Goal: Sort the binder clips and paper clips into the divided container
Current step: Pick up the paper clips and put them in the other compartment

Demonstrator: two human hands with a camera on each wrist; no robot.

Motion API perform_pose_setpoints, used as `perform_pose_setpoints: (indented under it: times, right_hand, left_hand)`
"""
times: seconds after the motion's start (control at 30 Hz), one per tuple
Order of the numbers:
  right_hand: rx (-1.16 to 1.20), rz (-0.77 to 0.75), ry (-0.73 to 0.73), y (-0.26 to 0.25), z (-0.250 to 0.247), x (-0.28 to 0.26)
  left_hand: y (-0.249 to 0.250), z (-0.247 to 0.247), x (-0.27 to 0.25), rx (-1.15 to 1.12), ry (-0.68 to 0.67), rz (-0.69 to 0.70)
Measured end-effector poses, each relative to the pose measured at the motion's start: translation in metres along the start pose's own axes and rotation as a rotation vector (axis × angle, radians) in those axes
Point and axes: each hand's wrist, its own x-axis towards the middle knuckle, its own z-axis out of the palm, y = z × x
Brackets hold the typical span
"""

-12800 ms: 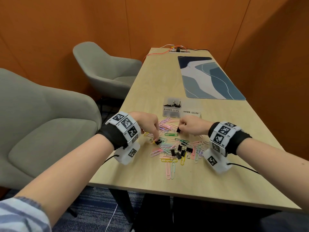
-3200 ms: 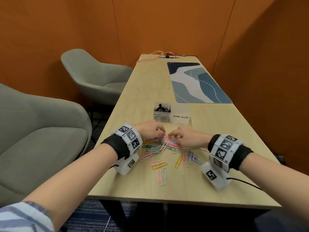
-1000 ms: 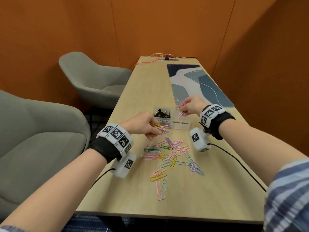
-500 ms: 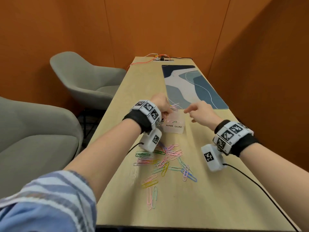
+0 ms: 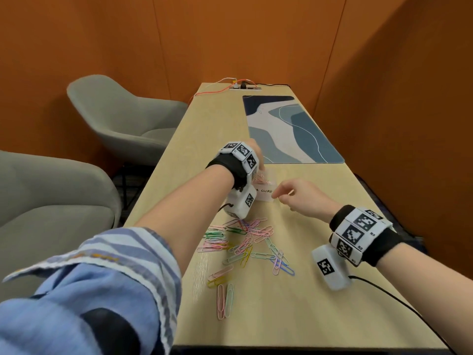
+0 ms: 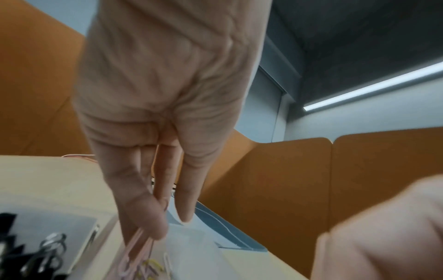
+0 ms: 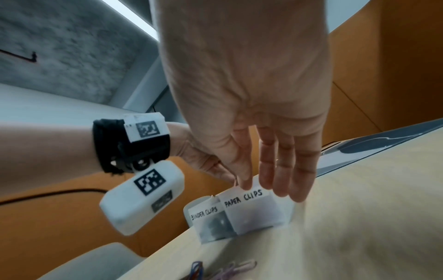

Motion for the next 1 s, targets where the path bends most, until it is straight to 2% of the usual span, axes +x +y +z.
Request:
perform_pose_setpoints:
  times: [0.17,0.3,0.4,0.53,0.67,0.73,0.83,1.0]
  right_hand:
    - [-0.079,-0.025,-0.08,-0.006,0.013,0.0]
    - [-0.13,-0.063,-0.21,-0.021,0.029,-0.007]
    - [-0.278,-0.122,-0.33,-0.037,0.043,-0.007]
    - [-0.477,-0.221,-0.385,-0.051,0.062,-0.008]
    - [-0.473,-0.333,-0.483,-0.048,0.063,-0.027]
    - [-0.415,-0.319,-0.486,-0.041,0.052,-0.037]
    - [-0.365,-0.241,-0.414,-0.029,0.032,-0.046]
    - [-0.5,-0.151,-0.44,-0.019,0.033,-0.05]
  left_hand:
    - [-0.004,-0.023,-0.029,-0.317,-0.12,-0.084]
    - [-0.015,-0.038,-0.061,-0.421,-0.128,0.037]
    - [-0.028,-0.045,-0.084,-0.309,-0.1,0.076]
    - [-0.052,-0.042,-0.114,-0.083,-0.097,0.085]
    - [-0.081,-0.03,-0.142,0.139,-0.16,0.092]
    - [-0.093,-0.021,-0.156,0.236,-0.25,0.123]
    - [-0.102,-0.003,-0.174,0.36,-0.397,0.148]
    - [-0.091,0.023,-0.184,0.468,-0.403,0.191]
